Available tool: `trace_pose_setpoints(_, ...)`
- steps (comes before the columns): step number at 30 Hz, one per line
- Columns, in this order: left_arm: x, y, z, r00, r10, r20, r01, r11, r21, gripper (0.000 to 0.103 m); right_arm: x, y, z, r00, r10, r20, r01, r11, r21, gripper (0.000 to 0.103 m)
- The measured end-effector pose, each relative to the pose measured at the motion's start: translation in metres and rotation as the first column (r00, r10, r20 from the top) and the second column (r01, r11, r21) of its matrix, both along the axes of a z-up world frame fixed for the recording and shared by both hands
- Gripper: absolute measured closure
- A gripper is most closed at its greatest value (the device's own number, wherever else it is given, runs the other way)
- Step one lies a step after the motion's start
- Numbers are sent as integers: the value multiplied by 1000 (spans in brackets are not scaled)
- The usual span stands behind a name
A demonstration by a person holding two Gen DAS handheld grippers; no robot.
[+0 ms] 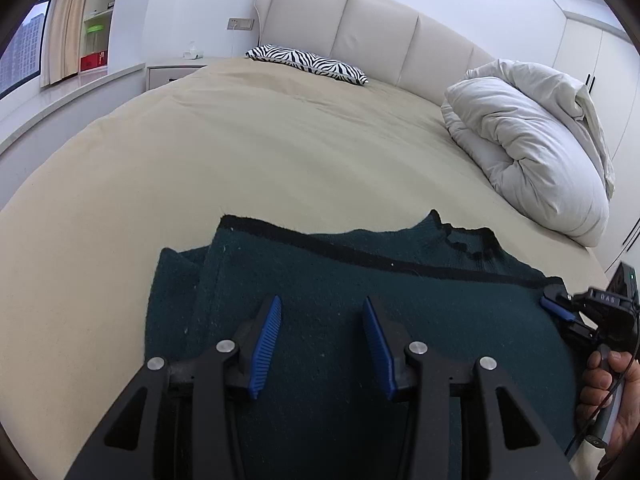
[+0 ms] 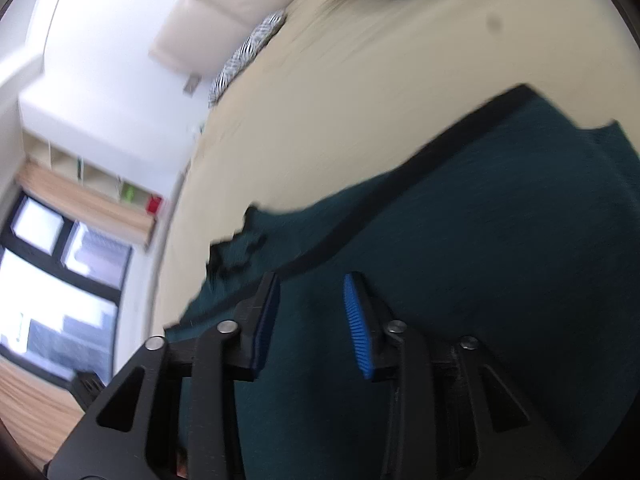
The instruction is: Fold small clothes
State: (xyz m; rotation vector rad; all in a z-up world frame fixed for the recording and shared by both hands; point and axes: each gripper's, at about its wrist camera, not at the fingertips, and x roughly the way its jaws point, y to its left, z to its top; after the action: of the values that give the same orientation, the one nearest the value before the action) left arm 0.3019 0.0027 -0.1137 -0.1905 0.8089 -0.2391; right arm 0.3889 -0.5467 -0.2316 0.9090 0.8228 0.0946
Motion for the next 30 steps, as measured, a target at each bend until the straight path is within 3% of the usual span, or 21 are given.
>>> trace_pose_setpoints(2, 4, 0, -3, 1000, 3, -7, -3, 1000, -3, 56, -12, -23, -7, 999, -47, 16, 46, 999, 29, 102)
trace_pose_setpoints(6, 3, 4, -6, 1000, -5, 4, 5, 999, -32, 55, -48, -63, -9, 983, -166, 82, 161, 985, 66, 103)
trace_pose_setpoints(10, 0, 11, -3, 1000, -1, -7, 0, 998, -68, 55, -90, -95, -11, 938, -340, 70, 334, 939, 87, 100)
trace_pose_setpoints(11, -2, 11, 0, 1000, 5, -6, -5, 998, -62, 55, -96, -95, -8, 937, -342, 67, 337, 939, 73, 98)
trace_pose_setpoints(12, -8, 10, 5, 1000, 12, -1, -12, 999, -52, 55, -101, -89, 2, 944, -327, 50, 328, 945, -13, 98)
trace_pose_setpoints(14, -21, 8, 12, 1000, 1, 4, -1, 999, -54, 55, -106, -72, 22, 964, -262, 46, 266, 950, -165, 87)
trace_pose_setpoints(17, -44, 0, 20, 998, -42, 35, 44, 997, -61, 51, -122, -48, 44, 978, -191, 79, 205, 942, -265, 79)
trace_pose_setpoints(21, -63, -13, 10, 997, -73, 4, 73, 997, -38, 50, -126, -18, 52, 993, -47, 104, 66, 981, -183, 72)
trace_pose_setpoints(25, -75, -12, 5, 997, -73, -5, 73, 997, -10, 50, -118, 2, 34, 998, 58, 37, -50, 981, -188, 70)
trace_pose_setpoints(26, -77, -8, 5, 997, -71, -6, 70, 997, -16, 50, -118, 2, 20, 999, 45, 2, -44, 985, -166, 73)
trace_pose_setpoints(27, -77, -3, 5, 998, -65, -8, 65, 998, -18, 52, -122, -6, 11, 1000, 18, 22, -15, 993, -120, 78)
trace_pose_setpoints(29, -81, 11, 6, 999, -44, -13, 43, 999, -29, 55, -133, -21, 6, 998, -54, 30, 56, 994, -90, 93)
trace_pose_setpoints(30, -84, 19, 7, 999, -33, -13, 33, 999, -37, 55, -137, -26, 6, 996, -81, 27, 83, 992, -90, 93)
